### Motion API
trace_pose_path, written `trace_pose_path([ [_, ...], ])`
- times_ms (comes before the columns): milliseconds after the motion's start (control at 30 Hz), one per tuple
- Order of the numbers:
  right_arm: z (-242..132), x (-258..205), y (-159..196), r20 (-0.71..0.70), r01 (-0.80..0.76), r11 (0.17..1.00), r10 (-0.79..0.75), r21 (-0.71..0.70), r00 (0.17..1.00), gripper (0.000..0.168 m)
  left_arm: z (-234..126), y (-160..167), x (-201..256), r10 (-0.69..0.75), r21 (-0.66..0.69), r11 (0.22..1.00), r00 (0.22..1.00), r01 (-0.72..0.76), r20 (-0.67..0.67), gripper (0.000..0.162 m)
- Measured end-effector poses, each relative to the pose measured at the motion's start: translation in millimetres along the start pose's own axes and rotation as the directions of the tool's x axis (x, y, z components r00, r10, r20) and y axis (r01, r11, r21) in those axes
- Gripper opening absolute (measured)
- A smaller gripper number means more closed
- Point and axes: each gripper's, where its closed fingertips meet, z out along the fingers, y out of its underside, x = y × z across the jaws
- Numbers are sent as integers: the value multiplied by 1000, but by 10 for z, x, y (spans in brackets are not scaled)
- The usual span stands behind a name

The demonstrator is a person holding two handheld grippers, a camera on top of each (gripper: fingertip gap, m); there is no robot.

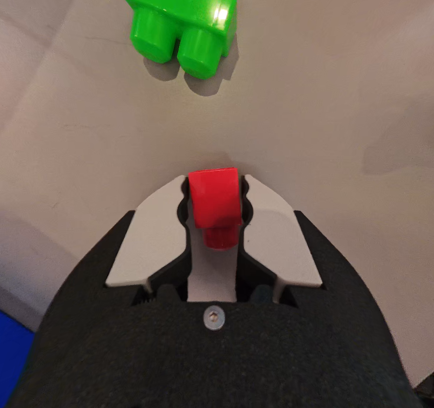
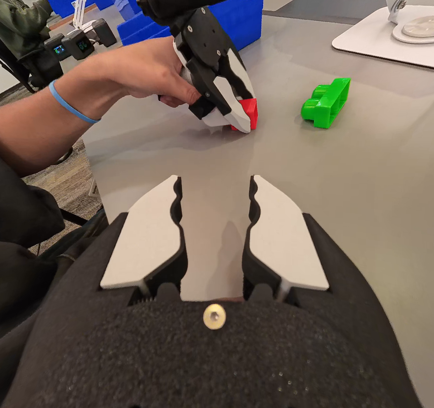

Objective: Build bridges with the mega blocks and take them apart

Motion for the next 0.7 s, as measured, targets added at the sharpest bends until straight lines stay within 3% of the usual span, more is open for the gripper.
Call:
trace_pose_path([
  [67,-16,-9,14,-2,4,1000,-4,-4,1000,55,-25,2,-22,-5,20,1000,999,4,37,73],
  [167,-45,-13,13,-1,3,1000,-3,-1,1000,55,-309,27,-39,-45,134,990,995,33,92,74],
  [267,-55,9,23,-5,-3,1000,3,-3,1000,55,-849,178,-26,-139,326,940,987,104,86,75],
  [467,-4,58,33,-4,-44,999,44,-14,999,55,-1817,1039,-424,-418,573,730,907,373,-58,78],
  [567,67,70,-10,-8,-43,999,42,-21,999,55,-1976,1413,-793,-521,620,617,842,485,-140,78],
  [633,128,64,-23,-7,-34,999,34,-31,999,55,-1989,1480,-1035,-539,615,594,824,519,-175,78],
  [700,199,56,-14,-4,-29,999,28,-43,1000,55,-1971,1409,-1363,-536,610,618,834,496,-135,74],
])
